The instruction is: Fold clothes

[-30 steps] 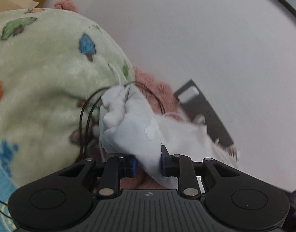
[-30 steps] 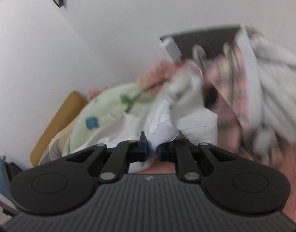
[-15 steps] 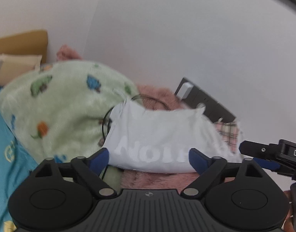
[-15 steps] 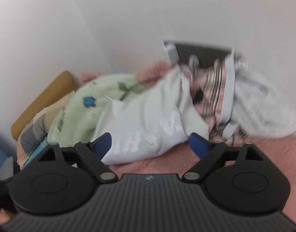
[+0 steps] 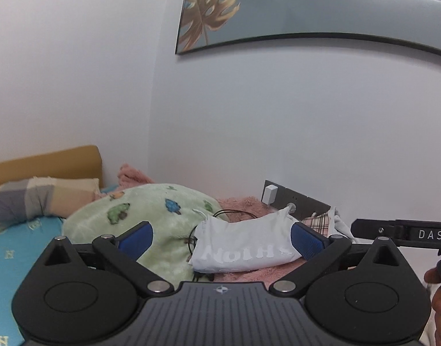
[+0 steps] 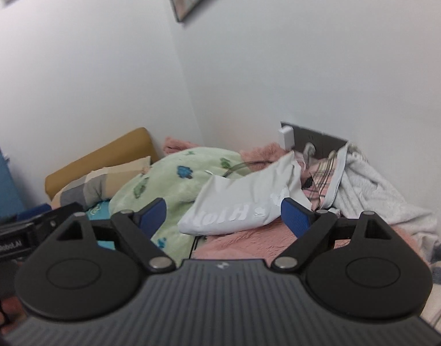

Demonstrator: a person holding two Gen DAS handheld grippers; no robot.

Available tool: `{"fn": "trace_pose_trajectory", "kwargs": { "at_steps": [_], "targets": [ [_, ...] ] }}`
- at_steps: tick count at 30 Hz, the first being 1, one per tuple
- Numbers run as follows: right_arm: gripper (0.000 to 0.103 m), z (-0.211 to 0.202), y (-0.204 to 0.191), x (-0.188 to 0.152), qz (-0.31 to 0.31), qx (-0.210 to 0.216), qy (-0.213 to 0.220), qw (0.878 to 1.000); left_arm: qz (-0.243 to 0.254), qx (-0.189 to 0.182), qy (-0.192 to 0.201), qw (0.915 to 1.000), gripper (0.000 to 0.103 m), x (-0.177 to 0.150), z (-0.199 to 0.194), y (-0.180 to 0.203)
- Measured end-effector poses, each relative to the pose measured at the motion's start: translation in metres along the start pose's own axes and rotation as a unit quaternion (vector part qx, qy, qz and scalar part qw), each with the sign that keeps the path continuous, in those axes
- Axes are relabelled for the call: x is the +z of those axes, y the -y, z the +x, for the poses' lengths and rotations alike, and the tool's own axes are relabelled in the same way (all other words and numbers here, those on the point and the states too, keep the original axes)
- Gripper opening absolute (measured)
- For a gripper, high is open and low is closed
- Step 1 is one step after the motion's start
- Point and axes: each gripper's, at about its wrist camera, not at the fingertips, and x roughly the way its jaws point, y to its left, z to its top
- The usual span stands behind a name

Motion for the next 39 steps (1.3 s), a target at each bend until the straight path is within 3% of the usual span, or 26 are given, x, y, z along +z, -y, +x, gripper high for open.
{"fn": "trace_pose_trajectory", "kwargs": {
  "at_steps": [7,11,16,30,39],
  "targets": [
    [0.088,-0.036,-0.023,-0.027,-0.041,0.005,0.041,0.998,-0.007,0.004,0.022,0.9997,0.103,-0.026,-0.046,0.004],
    [0.088,-0.041,-0.032,-0.04,-0.047,0.01,0.055,0.997,-0.008,-0.001,0.033,0.9994,0.103,-0.038,-0.064,0.004],
    [0.088,-0.039,-0.043,-0.056,-0.062,0.01,0.06,0.996,0.005,0.023,0.046,0.9987,0.103,-0.049,-0.076,0.003],
    [0.088,-0.004,-0.064,-0.084,-0.083,-0.001,0.055,0.995,0.005,0.043,0.035,0.9985,0.103,-0.08,-0.058,-0.026],
    [0.088,-0.006,-0.07,-0.088,-0.098,-0.01,0.063,0.993,-0.008,0.053,0.034,0.998,0.103,-0.087,-0.055,-0.037]
  ]
}}
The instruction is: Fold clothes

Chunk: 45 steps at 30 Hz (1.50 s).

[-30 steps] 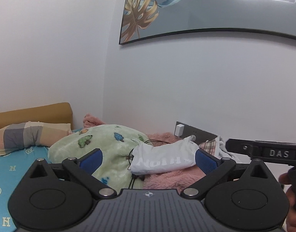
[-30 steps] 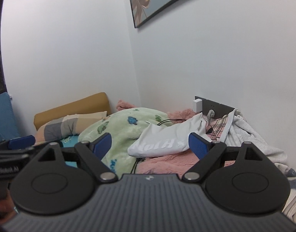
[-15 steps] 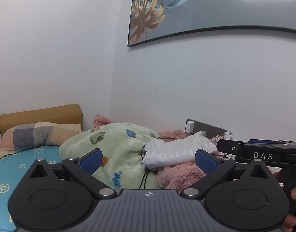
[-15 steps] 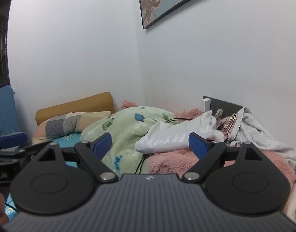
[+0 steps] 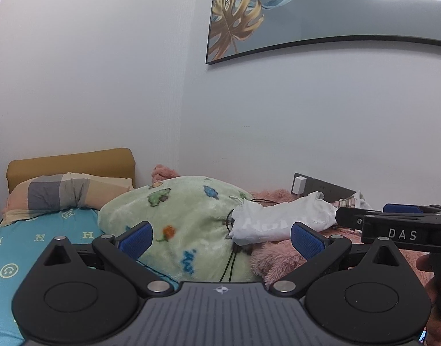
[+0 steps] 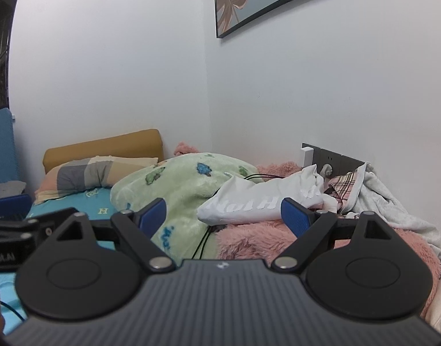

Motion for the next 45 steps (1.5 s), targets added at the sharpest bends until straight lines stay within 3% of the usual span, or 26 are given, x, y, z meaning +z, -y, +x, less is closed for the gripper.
{"fn": "trace_pose_trajectory", "kwargs": {
  "at_steps": [20,45],
  "targets": [
    [0.088,-0.004,-0.001,-0.007,-0.001,-0.006,-0.029,1.0,0.005,-0.009,0.004,0.9999,0.103,0.003,-0.011,0.004],
    [0.088,-0.02,0.002,-0.005,0.003,-0.01,-0.018,1.0,-0.003,-0.009,0.006,0.9999,0.103,0.007,-0.021,0.004]
  ]
}}
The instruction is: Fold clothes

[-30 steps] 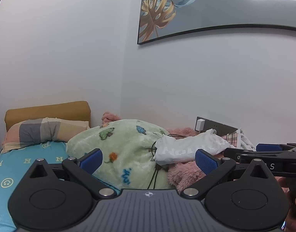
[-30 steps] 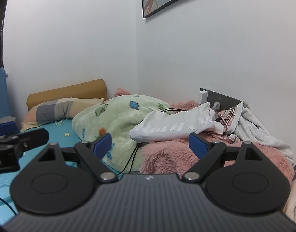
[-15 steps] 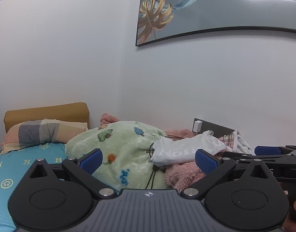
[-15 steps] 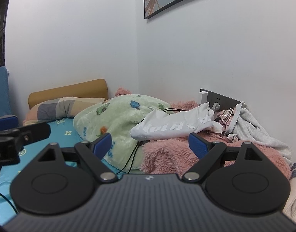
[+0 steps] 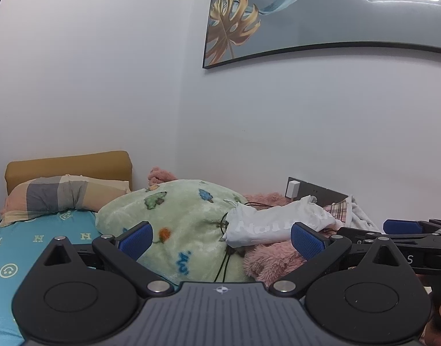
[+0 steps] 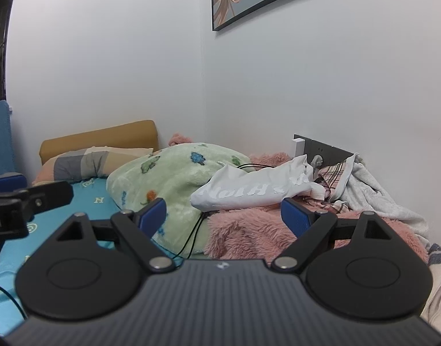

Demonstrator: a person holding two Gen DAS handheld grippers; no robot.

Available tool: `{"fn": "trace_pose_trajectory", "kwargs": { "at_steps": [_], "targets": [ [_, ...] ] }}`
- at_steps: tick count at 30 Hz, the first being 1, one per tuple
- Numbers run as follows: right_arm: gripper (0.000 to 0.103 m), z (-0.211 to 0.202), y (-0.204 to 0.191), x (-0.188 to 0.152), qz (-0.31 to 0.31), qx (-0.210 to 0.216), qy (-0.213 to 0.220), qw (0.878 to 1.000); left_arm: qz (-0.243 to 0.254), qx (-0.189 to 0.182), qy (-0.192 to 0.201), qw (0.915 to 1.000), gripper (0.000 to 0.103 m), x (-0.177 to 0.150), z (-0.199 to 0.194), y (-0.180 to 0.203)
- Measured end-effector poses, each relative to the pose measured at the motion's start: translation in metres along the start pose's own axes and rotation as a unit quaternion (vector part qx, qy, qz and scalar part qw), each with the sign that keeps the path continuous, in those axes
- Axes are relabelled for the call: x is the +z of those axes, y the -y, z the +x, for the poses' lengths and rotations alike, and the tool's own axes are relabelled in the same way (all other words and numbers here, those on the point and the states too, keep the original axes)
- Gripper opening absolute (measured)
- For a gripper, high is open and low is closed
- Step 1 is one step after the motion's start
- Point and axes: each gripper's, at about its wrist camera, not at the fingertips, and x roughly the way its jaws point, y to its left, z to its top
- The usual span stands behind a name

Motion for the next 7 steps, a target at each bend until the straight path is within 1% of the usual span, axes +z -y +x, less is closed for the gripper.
{"fn": "trace_pose_trajectory", "kwargs": {
  "at_steps": [7],
  "targets": [
    [0.088,-0.0006,-0.0012,-0.0004,0.001,0.001,-0.001,1.0,-0.005,-0.004,0.0,1.0,0.103,-0.0001,-0.0009,-0.0012]
  ]
}}
